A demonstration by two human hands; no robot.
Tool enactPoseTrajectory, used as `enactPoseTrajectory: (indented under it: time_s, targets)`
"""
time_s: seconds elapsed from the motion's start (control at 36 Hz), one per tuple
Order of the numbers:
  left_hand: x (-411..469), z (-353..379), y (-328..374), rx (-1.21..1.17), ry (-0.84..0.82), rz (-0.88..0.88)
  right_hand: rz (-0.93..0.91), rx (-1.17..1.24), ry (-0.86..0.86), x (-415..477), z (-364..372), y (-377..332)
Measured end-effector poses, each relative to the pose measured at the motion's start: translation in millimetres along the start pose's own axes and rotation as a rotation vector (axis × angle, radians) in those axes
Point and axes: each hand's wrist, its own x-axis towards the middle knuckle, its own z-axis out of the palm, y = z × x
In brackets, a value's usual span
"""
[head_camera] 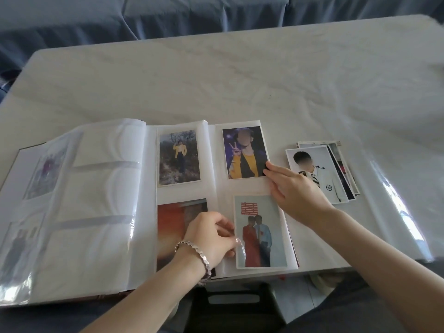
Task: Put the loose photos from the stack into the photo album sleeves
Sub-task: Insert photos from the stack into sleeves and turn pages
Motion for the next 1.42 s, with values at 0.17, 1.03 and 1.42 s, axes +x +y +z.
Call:
enactPoseTrajectory:
  time_s: [0.17,1.03,1.42]
  targets:
    - [-3.3,5.4,-6.6,0.001,0.000,0.032,0.001,0.012,0.000,-1.0,0.1,-1.2]
    - [-2.1,3.5,7.9,0.229,0.146,0.140,-0.004,0.029,0.010,-1.4,2.7,1.4]
    - [-6.5,6.4,9.0,0.268,0.238,0.224,-0.026,0.036,0.012,-1.5,1.0,1.5]
